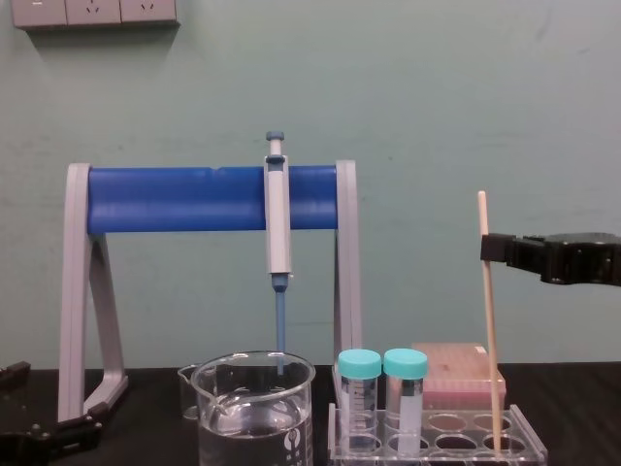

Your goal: Hold the thermometer with one hand and immerse one end into the beaker, then reinsert it into the test tube rack.

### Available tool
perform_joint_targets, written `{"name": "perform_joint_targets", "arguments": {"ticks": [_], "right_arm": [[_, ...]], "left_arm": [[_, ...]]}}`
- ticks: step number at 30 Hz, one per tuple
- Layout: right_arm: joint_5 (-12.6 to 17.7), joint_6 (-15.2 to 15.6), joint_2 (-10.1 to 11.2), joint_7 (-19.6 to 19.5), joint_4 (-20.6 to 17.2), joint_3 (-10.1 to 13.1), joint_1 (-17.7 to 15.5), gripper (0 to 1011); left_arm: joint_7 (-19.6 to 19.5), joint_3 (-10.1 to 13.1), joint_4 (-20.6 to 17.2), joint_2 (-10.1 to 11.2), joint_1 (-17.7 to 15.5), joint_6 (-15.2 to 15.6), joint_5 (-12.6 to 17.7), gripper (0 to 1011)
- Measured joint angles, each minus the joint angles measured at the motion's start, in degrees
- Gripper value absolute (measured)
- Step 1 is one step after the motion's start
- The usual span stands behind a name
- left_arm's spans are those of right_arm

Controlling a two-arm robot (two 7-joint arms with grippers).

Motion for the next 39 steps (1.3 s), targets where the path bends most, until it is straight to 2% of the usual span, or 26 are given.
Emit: {"name": "perform_joint_targets", "arguments": {"ticks": [39], "right_arm": [[-3.2, -0.3, -1.8, 1.9, 4.5, -1.2, 0.2, 33]], "left_arm": [[0.0, 0.0, 0.0, 0.0, 0.0, 0.0, 0.0, 1004]]}}
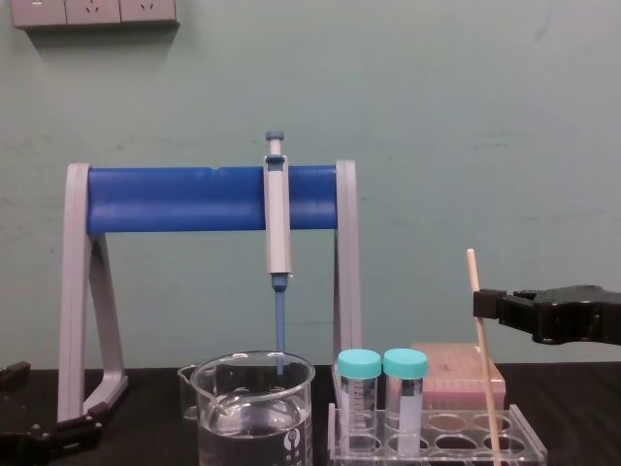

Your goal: Hold the thermometer with one hand and immerse one end into the beaker, then reinsert it into the test tube rack.

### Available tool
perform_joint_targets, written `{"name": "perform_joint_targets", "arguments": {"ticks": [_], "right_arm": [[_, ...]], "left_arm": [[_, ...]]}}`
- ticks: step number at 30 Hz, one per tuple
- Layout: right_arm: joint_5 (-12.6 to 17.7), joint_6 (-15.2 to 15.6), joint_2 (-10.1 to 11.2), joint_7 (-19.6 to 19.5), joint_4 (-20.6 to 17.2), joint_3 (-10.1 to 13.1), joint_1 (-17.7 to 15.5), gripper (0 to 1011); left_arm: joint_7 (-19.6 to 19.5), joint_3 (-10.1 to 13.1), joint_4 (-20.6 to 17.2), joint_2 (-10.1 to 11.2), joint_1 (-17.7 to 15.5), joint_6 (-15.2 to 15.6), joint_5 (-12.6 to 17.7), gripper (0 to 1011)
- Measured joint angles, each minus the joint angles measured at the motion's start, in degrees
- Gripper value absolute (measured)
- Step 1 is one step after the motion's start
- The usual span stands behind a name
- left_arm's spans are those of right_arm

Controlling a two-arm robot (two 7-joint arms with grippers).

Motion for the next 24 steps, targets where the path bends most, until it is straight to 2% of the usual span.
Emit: {"name": "perform_joint_targets", "arguments": {"ticks": [11, 13, 14, 15, 17, 18, 24], "right_arm": [[0.0, 0.0, 0.1, 0.0, -0.1, 0.0, 0.0, 33], [0.0, 0.0, 0.1, 0.0, -0.1, 0.0, 0.0, 61], [0.0, 0.0, 0.1, 0.0, -0.1, 0.0, 0.0, 111], [0.0, 0.0, 0.1, 0.0, -0.1, 0.0, 0.0, 111], [0.0, 0.0, 0.1, 0.0, -0.2, 0.0, 0.0, 198], [0.0, 0.0, 0.1, 0.0, -0.2, 0.1, 0.0, 198], [0.1, -0.1, 0.1, 0.0, -0.2, 0.1, 0.0, 381]], "left_arm": [[0.0, 0.0, 0.0, 0.0, 0.0, 0.0, 0.0, 1003], [0.0, 0.0, 0.0, 0.0, 0.0, 0.0, 0.0, 1004], [0.0, 0.0, 0.0, 0.0, 0.0, 0.0, 0.0, 1004], [0.0, 0.0, 0.0, 0.0, 0.0, 0.0, 0.0, 1004], [0.0, 0.0, 0.0, 0.0, 0.0, 0.0, 0.0, 1004], [0.0, 0.0, 0.0, 0.0, 0.0, 0.0, 0.0, 1004], [0.0, 0.0, 0.0, 0.0, 0.0, 0.0, 0.0, 1004]]}}
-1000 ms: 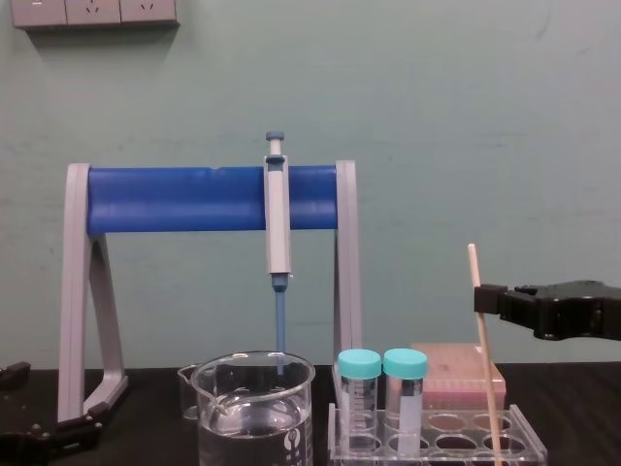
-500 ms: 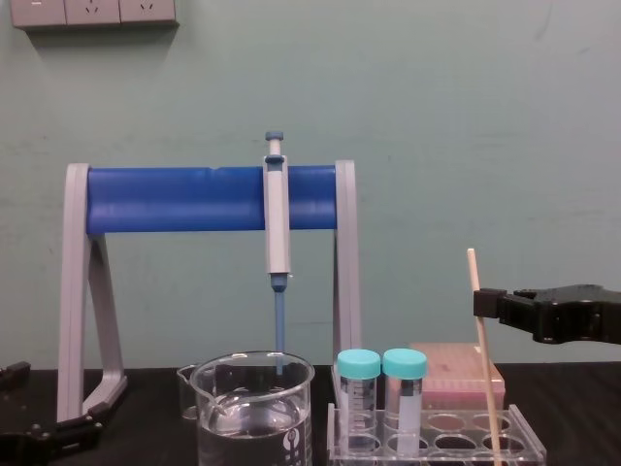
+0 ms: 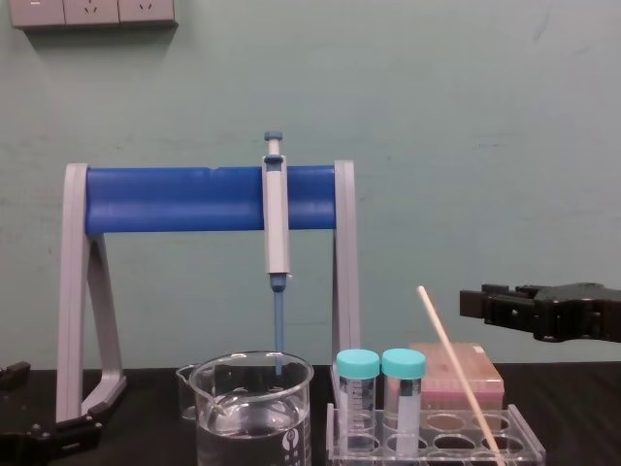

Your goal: Hold the thermometer with one hand and immerse one end into the beaker, then reinsert it into the test tube rack.

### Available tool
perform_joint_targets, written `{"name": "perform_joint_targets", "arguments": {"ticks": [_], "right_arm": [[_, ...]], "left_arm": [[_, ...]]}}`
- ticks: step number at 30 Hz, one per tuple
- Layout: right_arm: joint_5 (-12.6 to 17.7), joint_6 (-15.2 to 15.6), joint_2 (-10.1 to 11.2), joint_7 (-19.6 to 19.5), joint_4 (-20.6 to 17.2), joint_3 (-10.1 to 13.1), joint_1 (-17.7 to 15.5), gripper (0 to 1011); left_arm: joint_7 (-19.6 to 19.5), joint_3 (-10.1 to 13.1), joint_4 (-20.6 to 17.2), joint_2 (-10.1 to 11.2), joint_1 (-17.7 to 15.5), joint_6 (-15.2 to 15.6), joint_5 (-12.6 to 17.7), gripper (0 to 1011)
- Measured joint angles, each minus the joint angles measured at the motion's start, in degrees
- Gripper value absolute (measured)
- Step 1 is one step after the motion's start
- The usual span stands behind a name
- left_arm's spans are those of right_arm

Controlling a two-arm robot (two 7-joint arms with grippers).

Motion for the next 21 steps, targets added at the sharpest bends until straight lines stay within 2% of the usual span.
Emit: {"name": "perform_joint_targets", "arguments": {"ticks": [4, 7, 12, 15, 16, 19, 21], "right_arm": [[0.0, 0.0, 0.0, 0.0, 0.0, 0.0, 0.0, 537], [0.0, 0.0, 0.0, 0.0, 0.0, 0.0, 0.0, 595], [0.0, 0.0, 0.0, 0.0, -0.1, 0.0, 0.0, 790], [0.0, 0.0, 0.0, 0.0, -0.1, 0.0, 0.0, 842], [0.0, 0.0, 0.0, 0.0, -0.1, 0.0, 0.0, 904], [0.0, 0.0, 0.0, 0.0, -0.1, 0.0, 0.0, 979], [0.0, 0.0, 0.0, 0.0, -0.1, 0.0, 0.0, 1000]], "left_arm": [[0.0, 0.0, 0.0, 0.0, 0.0, 0.0, 0.0, 1004], [0.0, 0.0, 0.0, 0.0, 0.0, 0.0, 0.0, 1004], [0.0, 0.0, 0.0, 0.0, 0.0, 0.0, 0.0, 1004], [0.0, 0.0, 0.0, 0.0, 0.0, 0.0, 0.0, 1004], [0.0, 0.0, 0.0, 0.0, 0.0, 0.0, 0.0, 1004], [0.0, 0.0, 0.0, 0.0, 0.0, 0.0, 0.0, 1004], [0.0, 0.0, 0.0, 0.0, 0.0, 0.0, 0.0, 1004]]}}
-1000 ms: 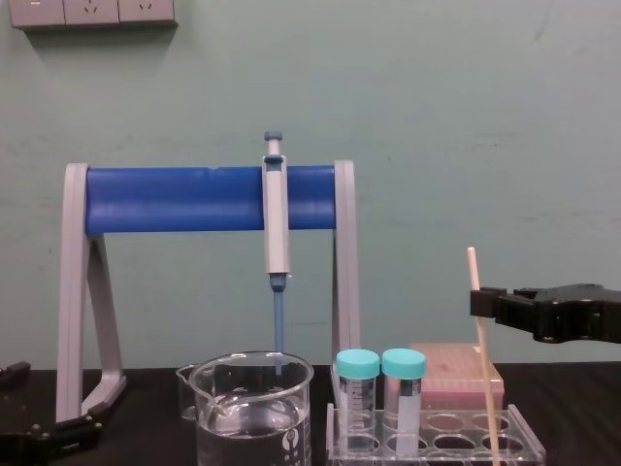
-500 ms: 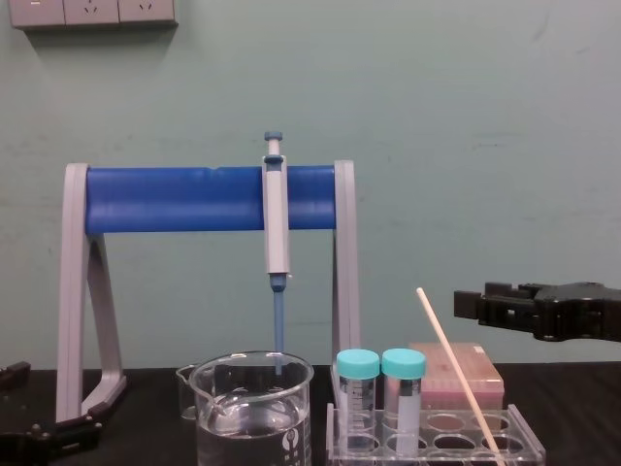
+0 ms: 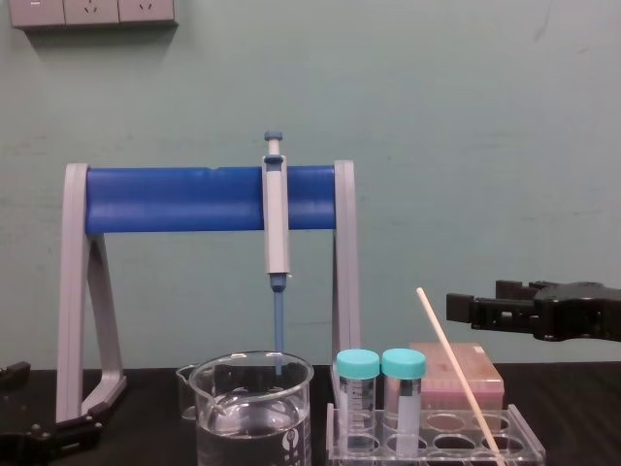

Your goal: Hold the thermometer with one hand and immerse one end into the beaker, then reinsert it into the test tube rack.

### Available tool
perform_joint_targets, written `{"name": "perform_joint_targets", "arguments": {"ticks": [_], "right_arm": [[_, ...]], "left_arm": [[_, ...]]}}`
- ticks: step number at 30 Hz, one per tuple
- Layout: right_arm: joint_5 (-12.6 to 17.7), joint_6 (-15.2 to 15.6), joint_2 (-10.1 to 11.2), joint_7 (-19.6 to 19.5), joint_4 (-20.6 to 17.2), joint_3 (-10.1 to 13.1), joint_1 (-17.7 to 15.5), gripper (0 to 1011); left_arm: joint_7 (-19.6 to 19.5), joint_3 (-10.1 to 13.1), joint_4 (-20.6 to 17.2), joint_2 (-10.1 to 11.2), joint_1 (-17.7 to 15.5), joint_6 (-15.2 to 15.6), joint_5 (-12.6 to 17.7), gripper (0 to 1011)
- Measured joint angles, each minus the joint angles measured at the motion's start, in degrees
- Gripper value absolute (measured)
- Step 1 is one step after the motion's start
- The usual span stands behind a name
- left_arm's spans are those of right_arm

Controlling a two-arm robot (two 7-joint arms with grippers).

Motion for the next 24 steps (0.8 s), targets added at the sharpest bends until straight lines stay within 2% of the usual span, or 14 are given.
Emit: {"name": "perform_joint_targets", "arguments": {"ticks": [10, 14, 20, 21, 23, 24], "right_arm": [[0.0, -0.2, 0.0, 0.0, 0.0, 0.0, 0.0, 1004], [-0.2, -2.4, -0.9, -1.7, -0.5, 1.4, -1.0, 1004], [-2.4, -3.2, -3.2, -12.2, -2.1, 5.0, -4.2, 1004], [-3.1, -2.8, -4.0, -15.6, -2.5, 6.0, -5.0, 1004], [-3.9, -2.2, -4.8, -18.8, -2.8, 6.9, -5.8, 1004], [-4.6, -1.4, -5.6, -22.0, -3.1, 7.7, -6.5, 1004]], "left_arm": [[0.0, 0.0, 0.0, 0.0, 0.0, 0.0, 0.0, 1004], [0.0, 0.0, 0.0, 0.0, 0.0, 0.0, 0.0, 1004], [0.0, 0.0, 0.0, 0.0, 0.0, 0.0, 0.0, 1004], [0.0, 0.0, 0.0, 0.0, 0.0, 0.0, 0.0, 1004], [0.0, 0.0, 0.0, 0.0, 0.0, 0.0, 0.0, 1004], [0.0, 0.0, 0.0, 0.0, 0.0, 0.0, 0.0, 1004]]}}
